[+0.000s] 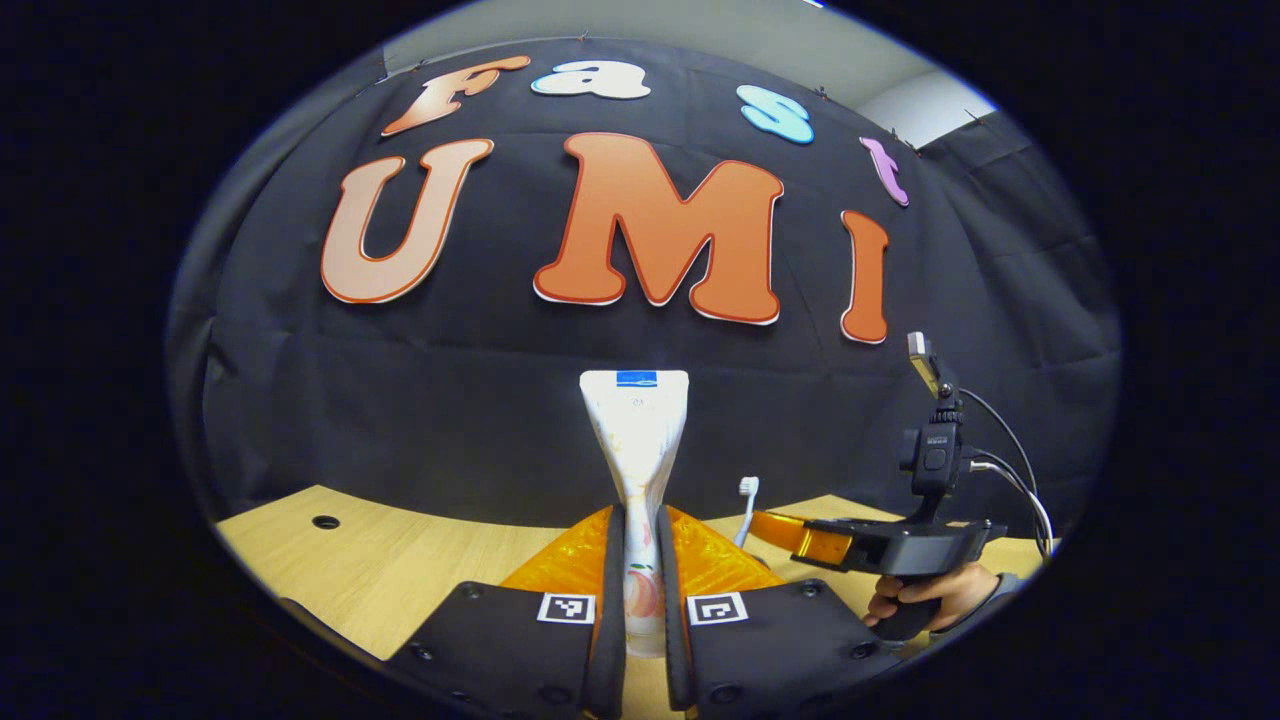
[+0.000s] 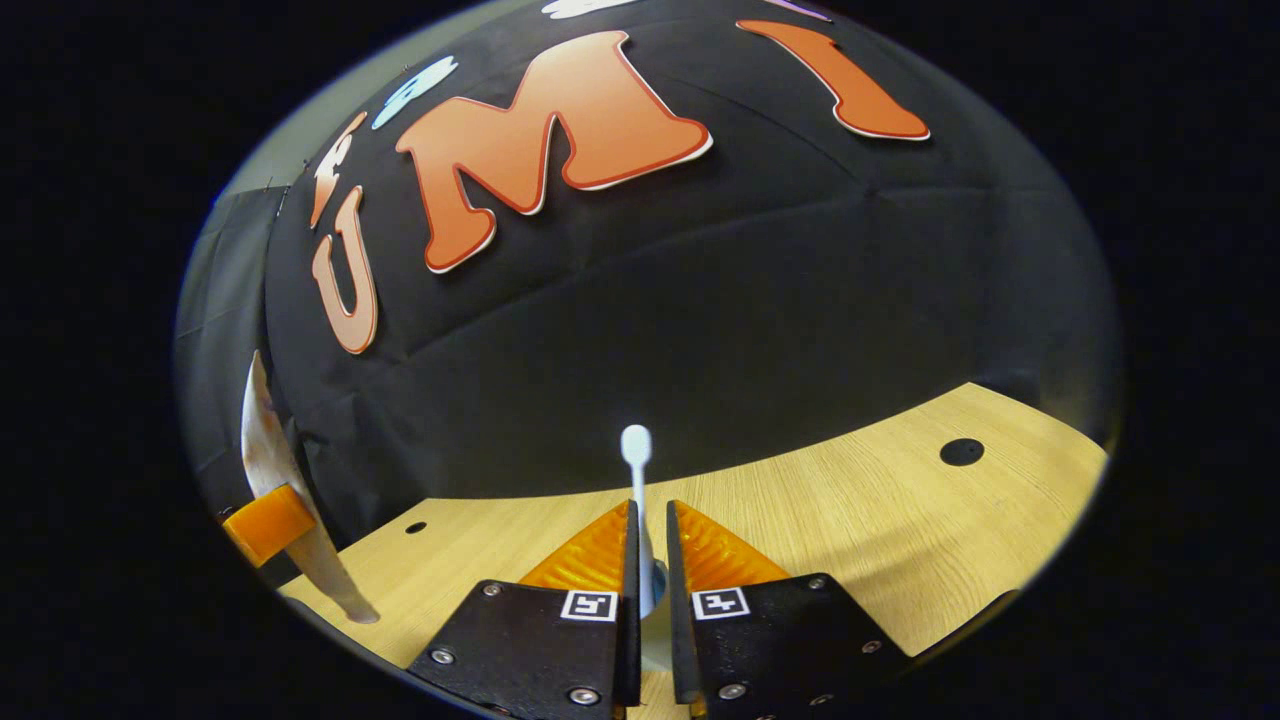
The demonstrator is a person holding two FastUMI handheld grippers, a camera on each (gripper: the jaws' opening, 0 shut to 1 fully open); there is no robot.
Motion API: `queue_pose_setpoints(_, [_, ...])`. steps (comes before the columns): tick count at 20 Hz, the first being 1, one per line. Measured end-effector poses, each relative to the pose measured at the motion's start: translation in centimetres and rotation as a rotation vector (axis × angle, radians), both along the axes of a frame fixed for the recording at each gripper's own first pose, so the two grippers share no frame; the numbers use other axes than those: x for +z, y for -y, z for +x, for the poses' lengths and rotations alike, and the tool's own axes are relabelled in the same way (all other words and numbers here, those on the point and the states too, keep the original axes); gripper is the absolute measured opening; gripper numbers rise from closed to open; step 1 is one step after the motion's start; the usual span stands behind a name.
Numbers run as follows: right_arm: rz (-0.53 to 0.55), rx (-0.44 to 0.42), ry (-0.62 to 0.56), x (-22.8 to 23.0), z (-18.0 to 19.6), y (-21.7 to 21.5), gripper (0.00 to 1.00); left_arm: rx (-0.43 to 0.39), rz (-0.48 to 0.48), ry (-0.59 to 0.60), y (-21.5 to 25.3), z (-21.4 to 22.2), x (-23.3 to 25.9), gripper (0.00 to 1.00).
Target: Put the toothbrush and toothpaste on the desktop into the cup, then pick up the cup and place it on the coaster on the desktop.
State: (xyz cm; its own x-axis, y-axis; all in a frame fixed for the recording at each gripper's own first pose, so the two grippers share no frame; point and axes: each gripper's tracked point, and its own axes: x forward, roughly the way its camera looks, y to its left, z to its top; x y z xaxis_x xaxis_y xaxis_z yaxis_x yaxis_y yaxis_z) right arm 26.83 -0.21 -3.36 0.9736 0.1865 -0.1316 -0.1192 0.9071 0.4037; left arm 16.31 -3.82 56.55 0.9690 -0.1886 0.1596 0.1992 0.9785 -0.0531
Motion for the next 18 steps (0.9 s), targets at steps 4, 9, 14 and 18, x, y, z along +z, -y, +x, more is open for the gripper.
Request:
queue_pose_setpoints(4, [-0.044, 0.008, -0.025, 0.0, -3.6, 1.9, 0.22, -0.040, -0.037, 0.060, 2.3, 1.3, 0.6, 0.19])
queue_pose_setpoints(9, [-0.116, -0.020, -0.059, -0.2, -9.4, 5.8, 0.47, -0.122, -0.140, 0.086, 4.8, 3.9, 1.3, 0.19])
queue_pose_setpoints(14, [-0.132, -0.030, -0.061, 0.7, -14.3, 7.9, 0.64, -0.137, -0.223, 0.048, 5.9, 6.7, 0.4, 0.19])
queue_pose_setpoints(18, [-0.150, -0.045, -0.056, 1.3, -16.4, 9.1, 0.71, -0.133, -0.184, 0.044, 7.2, 8.2, -0.3, 0.19])
